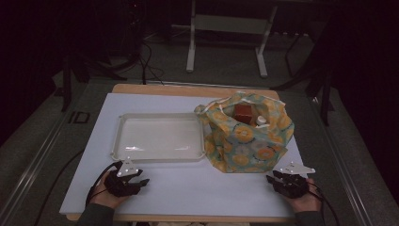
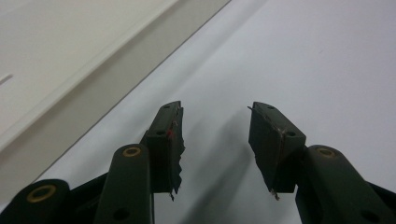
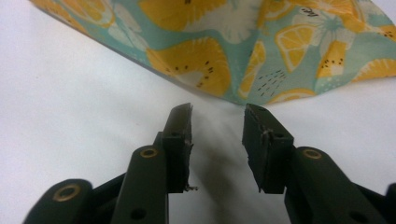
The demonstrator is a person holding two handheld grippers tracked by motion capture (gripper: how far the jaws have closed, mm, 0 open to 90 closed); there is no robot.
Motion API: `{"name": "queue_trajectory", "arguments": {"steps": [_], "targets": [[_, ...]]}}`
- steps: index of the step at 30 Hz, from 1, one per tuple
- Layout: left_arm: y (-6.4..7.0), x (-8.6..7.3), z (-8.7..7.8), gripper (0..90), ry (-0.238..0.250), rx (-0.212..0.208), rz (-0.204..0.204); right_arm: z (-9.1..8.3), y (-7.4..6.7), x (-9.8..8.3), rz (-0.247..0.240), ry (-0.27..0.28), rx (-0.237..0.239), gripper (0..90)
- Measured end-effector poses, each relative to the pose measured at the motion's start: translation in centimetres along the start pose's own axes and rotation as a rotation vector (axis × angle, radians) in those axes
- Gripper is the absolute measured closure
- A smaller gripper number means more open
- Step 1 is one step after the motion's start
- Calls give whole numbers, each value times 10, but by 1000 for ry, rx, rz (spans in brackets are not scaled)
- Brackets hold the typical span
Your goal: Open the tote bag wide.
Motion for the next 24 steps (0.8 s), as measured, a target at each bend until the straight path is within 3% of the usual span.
{"name": "queue_trajectory", "arguments": {"steps": [6, 7, 10, 18, 24], "targets": [[4, 4, 0, 526, 15, -39, 4, -7, -3, -1, 15, 31, 3, 660], [9, 7, 1, 527, 30, -74, 4, -8, -5, -2, 13, 35, 4, 663], [15, 12, 4, 535, 35, -97, 14, -11, -9, -2, 9, 37, 1, 663], [30, 29, 6, 561, 63, -101, 54, -27, -16, 0, 59, 97, 1, 664], [33, 35, 5, 567, 77, -88, 62, -28, -21, 3, 62, 129, -8, 649]]}}
Point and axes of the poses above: each handheld gripper's, and its own axes: z roughly forward along the jaws, x roughly out of its top, y roughly to its right, the point moved 1 cm from there along z, roughly forward along the jaws, and after that the axes turned 1 degree about -z, right-handed, at the moved point
